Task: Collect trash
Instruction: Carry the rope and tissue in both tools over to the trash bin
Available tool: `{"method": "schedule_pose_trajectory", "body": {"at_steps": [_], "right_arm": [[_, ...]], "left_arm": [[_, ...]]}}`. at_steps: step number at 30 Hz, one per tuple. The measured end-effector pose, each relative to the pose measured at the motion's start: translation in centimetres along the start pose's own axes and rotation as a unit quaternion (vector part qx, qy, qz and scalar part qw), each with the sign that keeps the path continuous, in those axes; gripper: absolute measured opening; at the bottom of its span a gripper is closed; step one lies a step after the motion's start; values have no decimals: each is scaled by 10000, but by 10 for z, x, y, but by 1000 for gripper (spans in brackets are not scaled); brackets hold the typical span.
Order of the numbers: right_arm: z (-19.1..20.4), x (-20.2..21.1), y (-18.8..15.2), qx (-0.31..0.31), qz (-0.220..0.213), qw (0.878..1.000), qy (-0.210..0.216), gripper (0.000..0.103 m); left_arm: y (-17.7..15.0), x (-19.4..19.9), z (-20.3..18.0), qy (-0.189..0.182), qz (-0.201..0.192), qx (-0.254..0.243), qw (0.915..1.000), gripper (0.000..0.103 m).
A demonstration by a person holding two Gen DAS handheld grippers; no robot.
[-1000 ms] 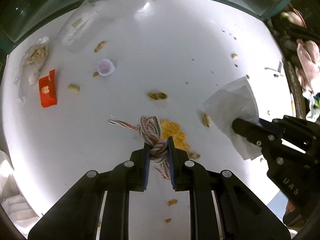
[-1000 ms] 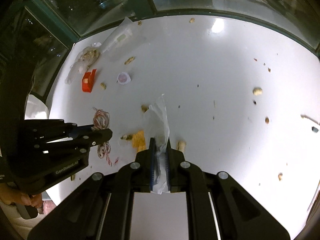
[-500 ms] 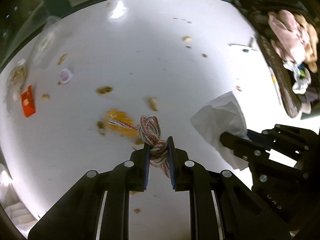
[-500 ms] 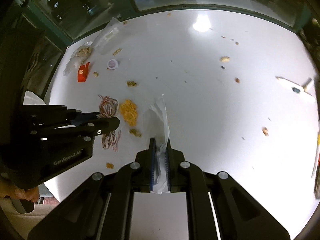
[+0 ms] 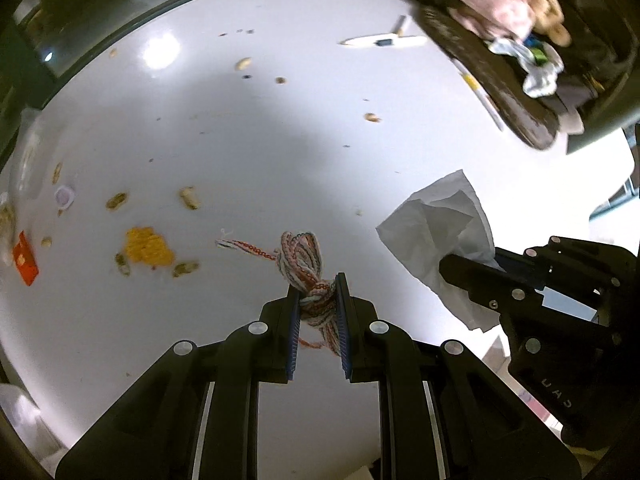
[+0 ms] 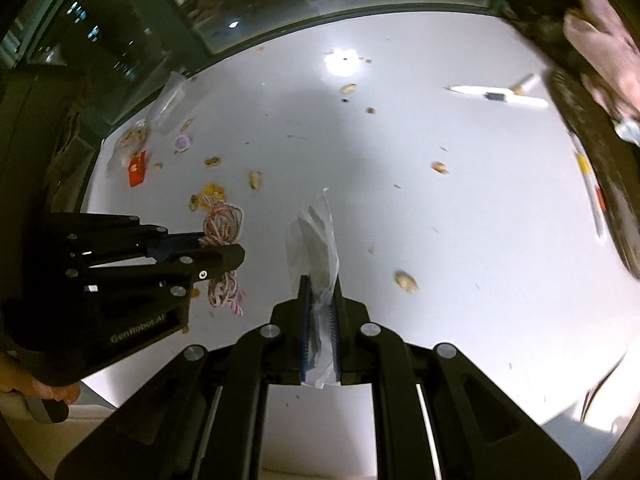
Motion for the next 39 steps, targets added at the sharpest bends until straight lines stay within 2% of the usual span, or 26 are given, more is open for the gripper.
{"method": "schedule_pose_trajectory", "body": {"at_steps": [6, 10, 19, 28, 39], "right_arm": [[-16, 17, -28, -382, -151, 9989, -237, 11], [-22, 34, -52, -697, -254, 9962, -456, 11], [-24, 56, -97, -1306, -416, 9877, -751, 11], [-41, 78, -147, -1926, -557, 9751, -947, 11], [-74, 111, -229, -2821, -692, 9486, -1252, 11]], "left_arm": [[-8, -2, -29, -225, 35, -369, 9991, 15], [-17, 0, -52, -385, 60, -787, 9961, 15], [-50, 7, -93, -591, 121, -1725, 9832, 15], [-79, -3, -154, -679, 413, -2708, 9593, 15], [-119, -8, -241, -779, 628, -3823, 9186, 15]]}}
Point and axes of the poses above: each gripper's, at about its wrist camera, not at the fingertips, and x roughly against the way its jaws point, z to its left, y to its top, the point moved 1 cm from there along -x, roughly the way its jaws point, and after that the axes turned 1 degree about -x, right-handed, at the moved point
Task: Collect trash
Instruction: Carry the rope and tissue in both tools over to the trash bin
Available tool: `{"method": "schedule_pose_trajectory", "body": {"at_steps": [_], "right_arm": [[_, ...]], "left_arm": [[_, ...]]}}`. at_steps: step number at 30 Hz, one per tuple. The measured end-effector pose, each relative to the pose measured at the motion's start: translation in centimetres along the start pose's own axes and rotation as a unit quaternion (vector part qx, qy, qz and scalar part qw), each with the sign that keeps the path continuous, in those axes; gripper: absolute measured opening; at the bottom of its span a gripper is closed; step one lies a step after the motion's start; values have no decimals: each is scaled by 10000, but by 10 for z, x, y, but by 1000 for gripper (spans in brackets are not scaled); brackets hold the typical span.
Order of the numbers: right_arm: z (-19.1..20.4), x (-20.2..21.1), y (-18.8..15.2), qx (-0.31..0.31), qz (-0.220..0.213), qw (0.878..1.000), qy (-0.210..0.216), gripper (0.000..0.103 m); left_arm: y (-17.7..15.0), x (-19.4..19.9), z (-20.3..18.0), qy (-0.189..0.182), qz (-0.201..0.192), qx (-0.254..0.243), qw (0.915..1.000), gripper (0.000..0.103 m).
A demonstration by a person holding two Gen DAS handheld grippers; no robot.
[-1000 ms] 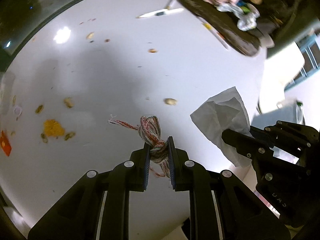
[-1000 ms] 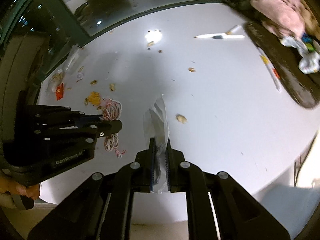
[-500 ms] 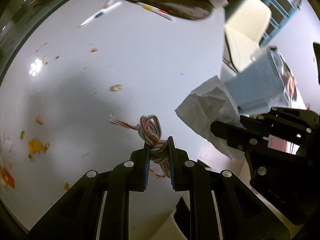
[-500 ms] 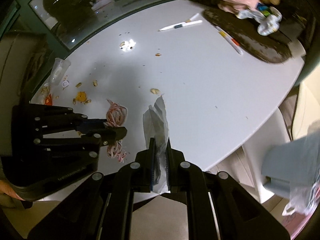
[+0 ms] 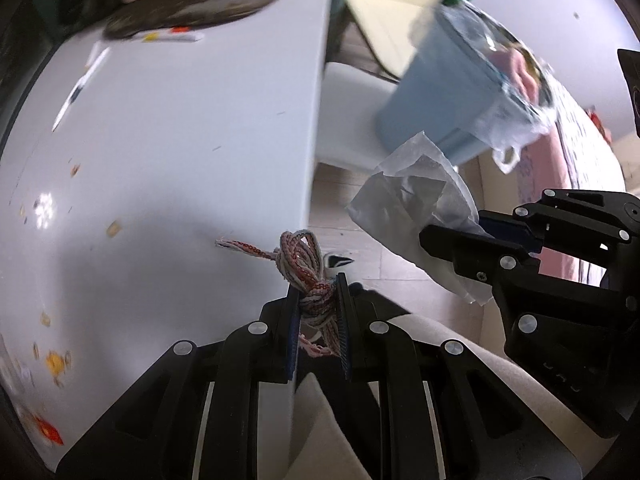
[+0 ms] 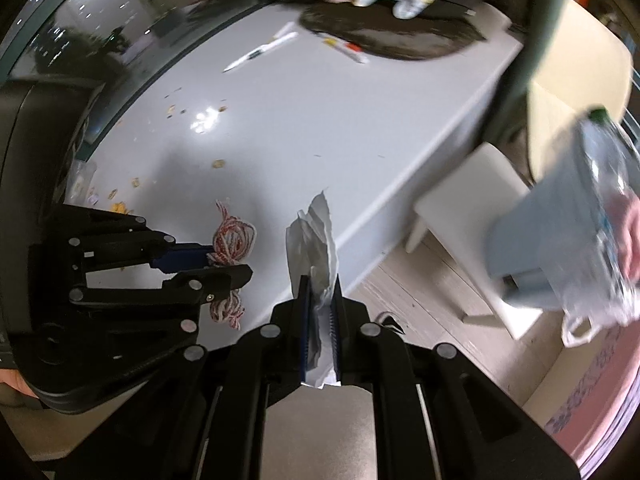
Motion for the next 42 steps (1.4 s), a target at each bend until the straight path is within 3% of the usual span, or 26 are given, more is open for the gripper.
{"method": "schedule_pose_trajectory", "body": {"at_steps": [7, 12, 25, 42], "right_arm": [[-55, 19, -19, -612, -103, 9978, -244, 11], [-90, 33, -15, -938, -256, 9947, -347, 11], [-183, 78, 18, -1497, -728, 9835, -711, 11], [-298, 92, 50, -2153, -719, 9690, -974, 11]], "left_arm": [[36, -12, -56, -190, 85, -681, 9975, 15], [70, -15, -94, -232, 60, -1221, 9922, 15], [185, -4, -165, -488, -227, -1922, 9799, 15], [289, -44, -241, -774, 51, -2464, 9661, 15]]}}
Point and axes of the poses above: each gripper's, at about its wrist camera, not at the fingertips, and x roughly against the way its jaws point, z to its left, y to its top, the point moved 1 cm from there along -x, roughly the way its jaws point, and after that the axes turned 1 degree about -x, right-handed, at the moved point
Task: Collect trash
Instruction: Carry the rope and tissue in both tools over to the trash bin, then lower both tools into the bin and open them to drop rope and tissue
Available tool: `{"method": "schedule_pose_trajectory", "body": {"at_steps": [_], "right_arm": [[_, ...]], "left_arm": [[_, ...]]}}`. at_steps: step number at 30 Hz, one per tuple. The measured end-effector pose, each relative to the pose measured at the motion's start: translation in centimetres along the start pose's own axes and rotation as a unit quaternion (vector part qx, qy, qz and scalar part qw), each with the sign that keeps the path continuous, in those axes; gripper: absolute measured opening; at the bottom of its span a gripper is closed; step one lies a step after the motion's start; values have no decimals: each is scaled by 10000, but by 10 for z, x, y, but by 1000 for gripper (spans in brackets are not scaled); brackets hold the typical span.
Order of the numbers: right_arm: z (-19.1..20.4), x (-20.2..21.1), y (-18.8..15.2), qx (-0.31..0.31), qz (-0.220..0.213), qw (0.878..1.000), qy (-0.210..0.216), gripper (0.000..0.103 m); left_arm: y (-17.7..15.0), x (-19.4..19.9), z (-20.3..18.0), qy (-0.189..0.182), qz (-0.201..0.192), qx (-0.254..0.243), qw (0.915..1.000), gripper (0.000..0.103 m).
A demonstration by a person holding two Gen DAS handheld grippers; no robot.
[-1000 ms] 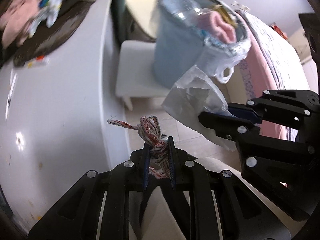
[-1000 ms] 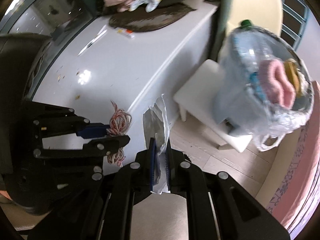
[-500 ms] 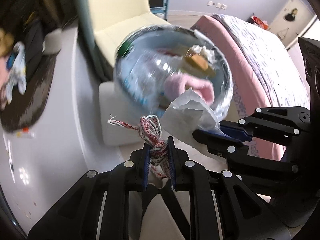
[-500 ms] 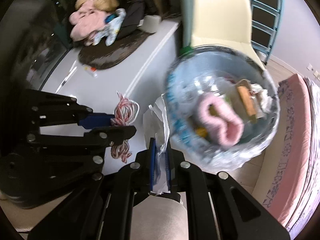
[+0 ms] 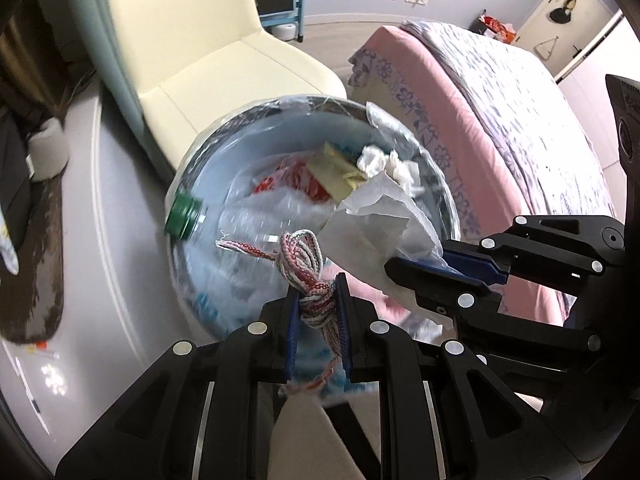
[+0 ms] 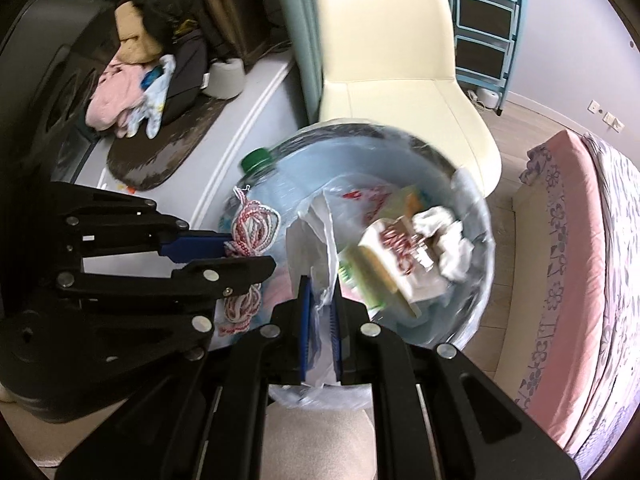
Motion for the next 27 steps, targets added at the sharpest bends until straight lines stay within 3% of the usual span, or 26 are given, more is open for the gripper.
{"method": "schedule_pose_trajectory", "body": {"at_steps": [21, 27], "right_arm": [[-48, -43, 45, -193, -13, 9998, -77, 11], [-57, -62, 48, -231, 125, 9996, -117, 11]], "left_arm": [[68, -56, 17, 89, 171, -53, 9998, 15], [72, -79, 21, 162, 388, -70, 9991, 15]]}}
Point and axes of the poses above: each gripper's, at about its wrist camera, not at the fingertips, and x roughly against the way its jaws point, z to its left, y to its top, the point moved 1 cm from there along -x, roughly the way its jaws point, and after that the axes turned 1 degree about -x, right-handed, at the moved point
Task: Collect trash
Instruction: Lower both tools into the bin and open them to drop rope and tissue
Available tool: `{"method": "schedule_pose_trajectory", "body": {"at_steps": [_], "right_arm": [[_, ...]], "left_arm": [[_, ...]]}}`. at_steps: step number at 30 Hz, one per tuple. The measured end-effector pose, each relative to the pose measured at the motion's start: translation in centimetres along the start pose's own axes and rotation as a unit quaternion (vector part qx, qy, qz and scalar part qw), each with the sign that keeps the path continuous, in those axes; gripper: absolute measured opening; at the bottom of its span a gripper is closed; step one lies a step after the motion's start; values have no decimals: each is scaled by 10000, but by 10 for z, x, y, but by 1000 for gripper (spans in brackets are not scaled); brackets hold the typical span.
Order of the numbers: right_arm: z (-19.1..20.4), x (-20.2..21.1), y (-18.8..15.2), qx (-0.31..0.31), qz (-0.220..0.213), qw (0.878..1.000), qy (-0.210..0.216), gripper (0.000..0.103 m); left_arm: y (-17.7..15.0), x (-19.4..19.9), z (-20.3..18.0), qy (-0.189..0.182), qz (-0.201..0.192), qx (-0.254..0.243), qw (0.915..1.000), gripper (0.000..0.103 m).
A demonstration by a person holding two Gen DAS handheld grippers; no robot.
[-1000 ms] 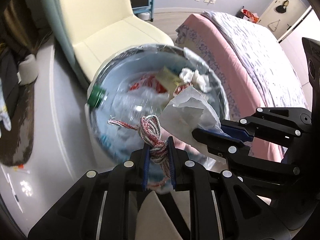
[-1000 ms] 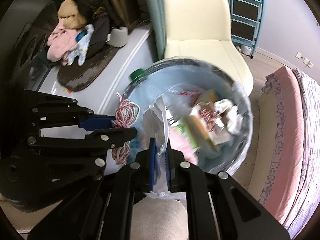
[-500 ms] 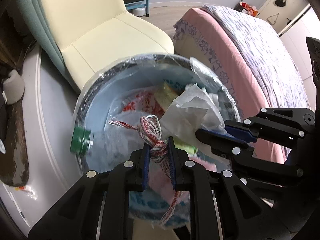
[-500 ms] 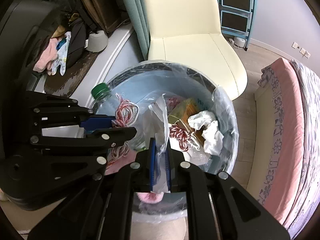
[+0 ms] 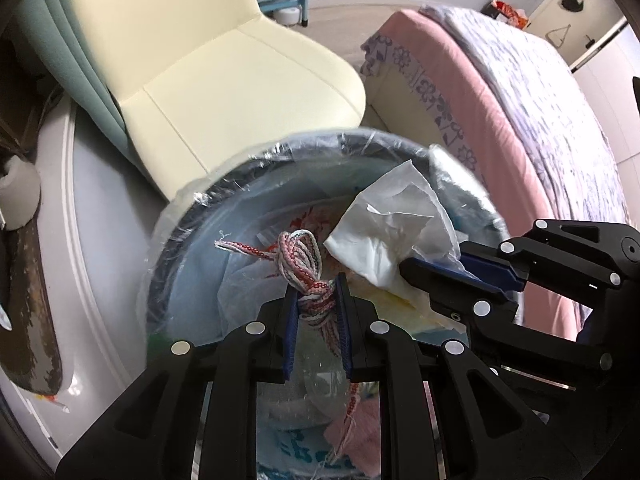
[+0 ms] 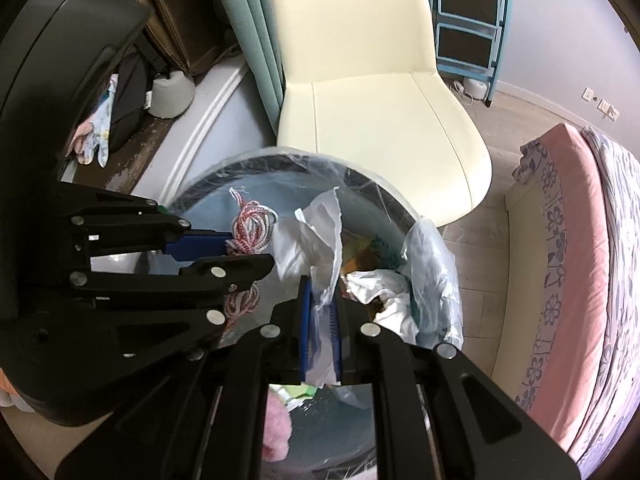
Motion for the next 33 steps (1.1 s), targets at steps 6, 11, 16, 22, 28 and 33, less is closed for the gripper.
{"method": "schedule_pose_trajectory", "body": {"at_steps": [6, 11, 16, 22, 28, 33], "right_arm": [[-12, -27, -11, -155, 417, 9990, -55, 11], [-6, -44, -15, -1, 617, 9981, -33, 11], [1, -61, -16, 254, 960, 9950, -127, 10], [1, -70, -12, 386, 1095, 9931, -179, 7], [8, -72, -12, 653, 1172, 9907, -224, 8], [9, -51, -15, 510, 803, 9952, -248, 29]], "left_arm": [[-1, -23, -1, 259, 136, -71, 9995, 15], [-9, -61, 6, 314, 582, 25, 9978, 15], [-17, -77, 8, 145, 650, 102, 9977, 15], [-14, -88, 13, 145, 759, 80, 9970, 15], [-15, -90, 12, 284, 813, -17, 9963, 15], [-22, -69, 4, 97, 659, 183, 9976, 16]]}}
Point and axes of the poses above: each gripper's, at about its wrist camera, not at the fingertips, and x roughly against the way its jaws point, z to its left, y to its top, the point moved 1 cm from there along -x, roughly the way its jaws point, and after that the axes turned 1 degree about -x, right-handed, at the moved point
